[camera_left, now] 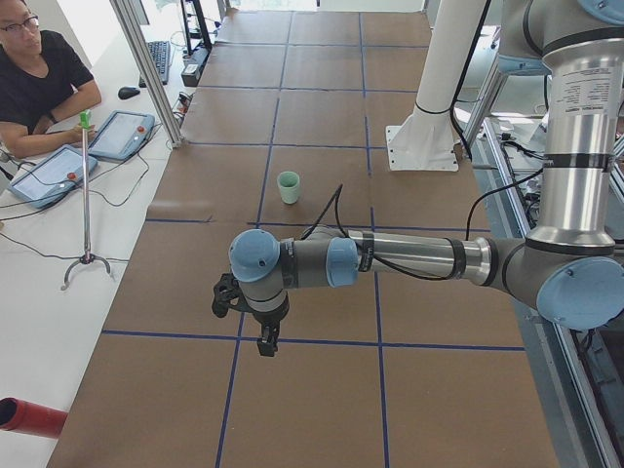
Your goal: Stack cups
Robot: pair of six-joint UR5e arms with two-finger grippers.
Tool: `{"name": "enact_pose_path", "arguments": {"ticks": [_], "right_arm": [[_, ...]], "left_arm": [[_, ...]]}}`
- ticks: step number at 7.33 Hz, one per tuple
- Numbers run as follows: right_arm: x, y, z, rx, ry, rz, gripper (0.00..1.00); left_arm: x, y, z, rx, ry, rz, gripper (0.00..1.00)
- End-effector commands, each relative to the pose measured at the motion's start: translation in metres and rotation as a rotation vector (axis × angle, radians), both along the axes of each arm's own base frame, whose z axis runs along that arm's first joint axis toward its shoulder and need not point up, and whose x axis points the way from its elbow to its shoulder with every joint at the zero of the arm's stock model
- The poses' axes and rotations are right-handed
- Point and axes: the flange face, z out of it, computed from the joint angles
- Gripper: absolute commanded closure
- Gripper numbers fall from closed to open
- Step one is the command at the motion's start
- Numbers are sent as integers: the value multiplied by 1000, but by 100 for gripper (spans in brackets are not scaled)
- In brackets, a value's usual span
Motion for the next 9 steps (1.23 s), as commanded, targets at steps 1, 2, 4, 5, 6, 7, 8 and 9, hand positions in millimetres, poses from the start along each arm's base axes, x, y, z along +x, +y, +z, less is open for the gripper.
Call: {"name": "enact_pose_path", "arguments": {"ticks": [1,2,4,5,6,7,8,9], "right_arm": [[0,0,0,0,1,0,0],[0,0,0,0,0,0,0],[0,0,0,0,0,0,0],[0,0,0,0,0,0,0],[0,0,0,0,0,0,0],[0,0,0,0,1,0,0],[0,0,0,0,1,0,0],[0,0,0,0,1,0,0]], "left_arm": [[0,-4,-4,2,-5,-2,0],[0,-2,-2,1,-5,-2,0],[1,-4,-3,2,0,-1,0],[2,-5,-2,-2,1,0,0],[1,-4,-2,10,-3,7,0],[1,-2,-1,25,-5,20,0],[1,-4,-4,96,3,87,0],[0,-4,-5,116,3,104,0]]}}
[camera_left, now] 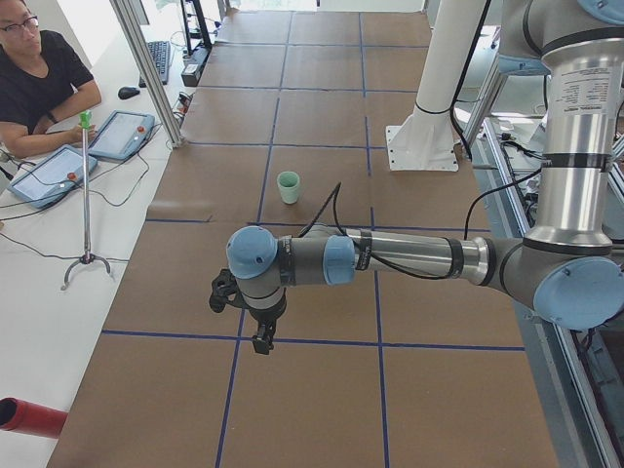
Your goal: Stack cups
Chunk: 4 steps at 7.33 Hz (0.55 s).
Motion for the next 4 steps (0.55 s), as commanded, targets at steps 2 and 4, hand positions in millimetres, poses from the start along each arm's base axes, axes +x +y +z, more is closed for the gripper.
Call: {"name": "enact_pose_path", "arguments": {"ticks": [2,4], "right_arm": [[0,0,0,0,0,0,0],[-1,0,0,0,-1,-1,0]], "left_arm": [[0,-2,-6,48,2,36,0],[0,-1,-2,33,2,32,0]]}}
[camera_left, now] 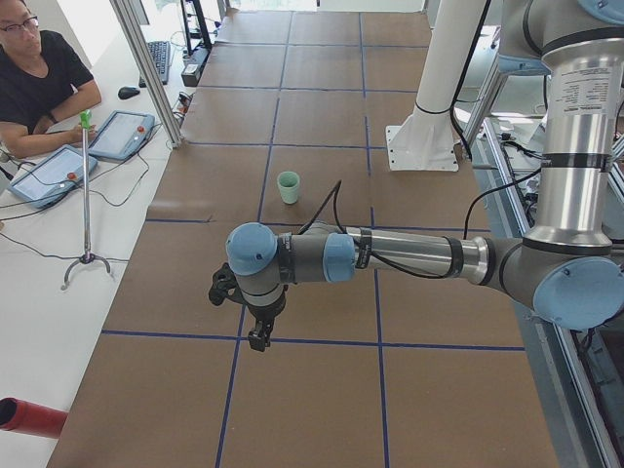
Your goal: Stack cups
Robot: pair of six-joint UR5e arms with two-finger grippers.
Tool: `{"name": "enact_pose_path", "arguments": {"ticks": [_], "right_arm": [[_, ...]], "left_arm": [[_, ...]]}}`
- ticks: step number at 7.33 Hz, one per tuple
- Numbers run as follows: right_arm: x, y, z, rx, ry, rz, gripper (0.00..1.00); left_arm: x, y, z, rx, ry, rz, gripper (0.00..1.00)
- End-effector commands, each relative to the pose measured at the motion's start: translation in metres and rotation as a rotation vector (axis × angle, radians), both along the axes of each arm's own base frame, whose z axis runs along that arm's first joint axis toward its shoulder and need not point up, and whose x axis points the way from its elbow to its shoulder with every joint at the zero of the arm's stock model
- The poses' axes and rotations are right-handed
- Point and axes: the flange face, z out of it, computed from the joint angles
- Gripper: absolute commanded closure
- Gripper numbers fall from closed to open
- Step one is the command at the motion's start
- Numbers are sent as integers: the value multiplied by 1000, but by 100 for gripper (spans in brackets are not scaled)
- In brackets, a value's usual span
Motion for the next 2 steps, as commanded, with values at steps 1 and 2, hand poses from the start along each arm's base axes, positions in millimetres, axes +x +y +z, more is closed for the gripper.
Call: {"name": "enact_pose_path", "arguments": {"ticks": [1,2], "right_arm": [[0,0,0,0,0,0,0],[0,0,0,0,0,0,0]], "left_arm": [[1,-2,0,-4,3,-3,0],[1,-1,-1,0,3,-2,0]]}}
